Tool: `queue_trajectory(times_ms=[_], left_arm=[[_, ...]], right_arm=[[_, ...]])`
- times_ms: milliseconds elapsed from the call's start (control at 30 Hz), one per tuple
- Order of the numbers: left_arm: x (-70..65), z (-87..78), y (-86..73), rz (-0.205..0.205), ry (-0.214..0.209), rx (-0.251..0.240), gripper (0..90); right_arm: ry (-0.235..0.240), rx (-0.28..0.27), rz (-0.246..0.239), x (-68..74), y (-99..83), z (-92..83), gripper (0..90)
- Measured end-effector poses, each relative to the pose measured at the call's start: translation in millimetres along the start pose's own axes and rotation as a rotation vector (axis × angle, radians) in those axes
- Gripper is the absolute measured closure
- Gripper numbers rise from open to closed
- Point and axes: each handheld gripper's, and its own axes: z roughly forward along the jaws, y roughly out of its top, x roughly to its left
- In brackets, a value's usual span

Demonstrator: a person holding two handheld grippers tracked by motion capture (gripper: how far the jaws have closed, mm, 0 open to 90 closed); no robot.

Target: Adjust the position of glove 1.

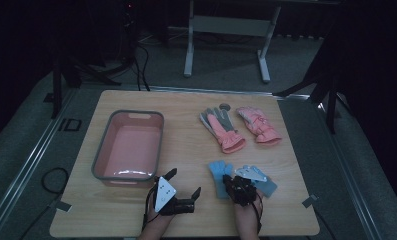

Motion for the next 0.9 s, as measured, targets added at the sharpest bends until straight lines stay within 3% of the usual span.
queue_trajectory(times_ms=[133,267,467,567,633,700,767,800,867,900], left_arm=[[0.0,0.0,0.0,0.002,-0.001,0.000,0.5],[-0.4,0.1,0.0,0.001,0.000,-0.001,0.5],[-0.2,0.0,0.0,0.003,-0.003,0.000,0.5],[-0.2,0.1,0.0,0.003,-0.003,0.001,0.5],[-0.4,0.2,0.0,0.003,-0.006,-0.001,0.5],[-0.5,0.2,0.0,0.005,-0.006,-0.001,0.5],[-0.3,0.1,0.0,0.008,-0.006,0.000,0.5],[-0.3,0.0,0.0,0.007,-0.007,0.000,0.5],[-0.2,0.0,0.0,0.006,-0.007,0.000,0.5],[-0.1,0.0,0.0,0.005,-0.007,0.000,0.5]], right_arm=[[-0.009,0.024,-0.002,-0.9,-4.0,9.1,85.1],[-0.004,0.024,0.015,-5.0,-8.4,14.8,77.6],[-0.015,0.004,-0.045,0.6,-7.7,13.5,61.0],[-0.012,-0.020,-0.077,1.1,-2.6,7.8,60.6],[0.019,-0.040,-0.117,-3.9,9.2,1.9,60.6],[0.071,-0.071,-0.121,-15.0,19.7,-2.8,63.3],[0.070,-0.069,-0.144,-24.5,27.4,-4.7,64.8],[0.112,-0.075,-0.148,-31.4,31.4,-6.4,66.3],[0.141,-0.071,-0.198,-44.2,39.0,-9.9,66.4],[0.178,-0.066,-0.232,-53.2,43.1,-12.9,66.4]])
